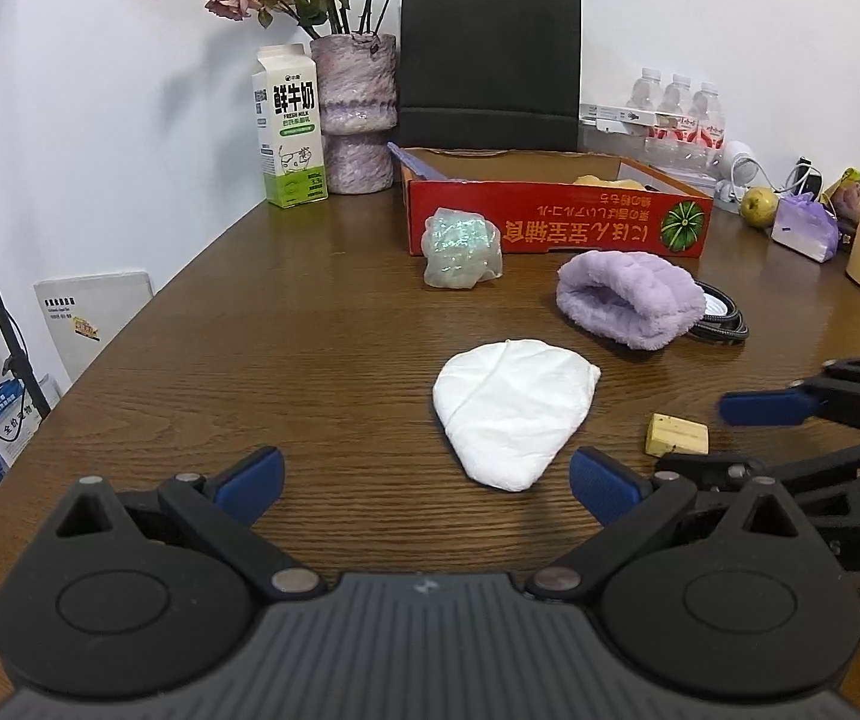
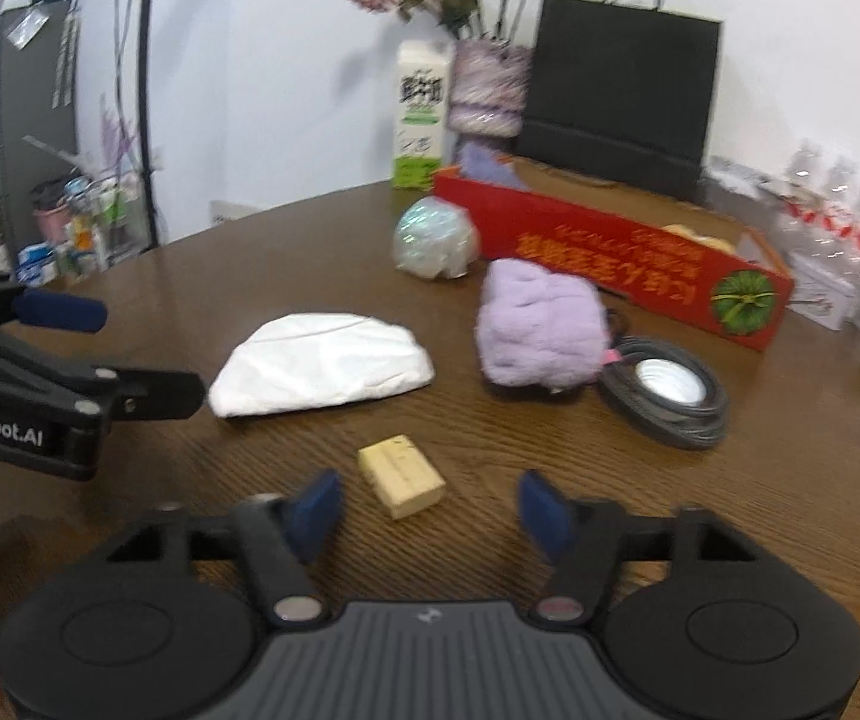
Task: Organize objects
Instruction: 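Grasp the beige block with right tool while left tool grasps the white cloth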
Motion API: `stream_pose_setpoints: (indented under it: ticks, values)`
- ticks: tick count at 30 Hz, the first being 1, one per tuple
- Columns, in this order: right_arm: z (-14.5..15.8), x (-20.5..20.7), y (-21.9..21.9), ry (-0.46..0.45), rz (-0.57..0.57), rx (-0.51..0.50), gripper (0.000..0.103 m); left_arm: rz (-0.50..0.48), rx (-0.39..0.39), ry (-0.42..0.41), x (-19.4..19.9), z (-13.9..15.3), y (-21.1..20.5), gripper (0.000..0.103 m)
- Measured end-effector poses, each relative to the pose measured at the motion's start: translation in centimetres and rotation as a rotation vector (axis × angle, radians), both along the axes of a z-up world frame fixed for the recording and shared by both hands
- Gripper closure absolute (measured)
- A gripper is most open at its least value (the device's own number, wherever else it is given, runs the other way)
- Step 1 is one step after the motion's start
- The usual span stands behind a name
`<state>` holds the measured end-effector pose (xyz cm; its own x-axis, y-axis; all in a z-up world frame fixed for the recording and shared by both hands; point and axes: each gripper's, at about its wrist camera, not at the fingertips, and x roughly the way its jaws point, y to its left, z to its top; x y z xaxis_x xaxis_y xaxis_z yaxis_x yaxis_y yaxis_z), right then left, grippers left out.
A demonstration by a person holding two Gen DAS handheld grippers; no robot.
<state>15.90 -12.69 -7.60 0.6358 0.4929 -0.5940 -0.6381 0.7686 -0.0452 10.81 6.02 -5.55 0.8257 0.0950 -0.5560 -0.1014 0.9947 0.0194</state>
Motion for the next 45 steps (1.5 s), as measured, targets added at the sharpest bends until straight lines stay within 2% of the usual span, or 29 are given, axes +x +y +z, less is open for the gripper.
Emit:
stream_pose_setpoints:
  ticks: [1,2,3,4,12,19,29,32,37,45]
  values:
    - [0.0,0.0,0.1,0.004,0.012,0.003,0.064,0.001,-0.001,0.001,0.0,0.0,0.0,0.000]
    - [0.0,0.1,0.4,0.004,0.021,0.005,0.067,0.001,-0.002,0.002,0.0,0.0,0.0,0.000]
    - [0.0,0.0,0.4,0.002,0.026,0.005,0.075,-0.001,-0.002,0.002,0.0,0.0,0.0,0.000]
    - [0.0,-0.1,0.5,-0.001,0.032,0.005,0.076,-0.004,0.000,0.002,0.0,0.0,-0.1,0.000]
    - [0.6,-0.4,-0.5,-0.033,-0.001,0.054,0.076,-0.020,0.002,0.011,0.5,-0.2,-0.7,0.000]
    - [1.4,-0.2,-2.9,-0.097,-0.143,0.151,0.076,-0.042,0.007,0.023,1.5,-0.4,-1.4,0.000]
    - [1.5,1.1,-5.1,-0.144,-0.256,0.160,0.076,-0.071,0.019,0.051,4.0,-0.3,-1.7,0.000]
    - [1.5,1.1,-5.4,-0.149,-0.268,0.162,0.076,-0.095,0.034,0.065,5.1,-0.4,-1.9,0.000]
    - [1.5,1.1,-5.4,-0.153,-0.267,0.164,0.076,-0.122,0.013,0.109,6.8,-0.8,-2.0,0.000]
    - [1.5,0.7,-5.1,-0.167,-0.256,0.152,0.076,-0.141,0.043,0.152,9.1,-1.8,-2.4,0.000]
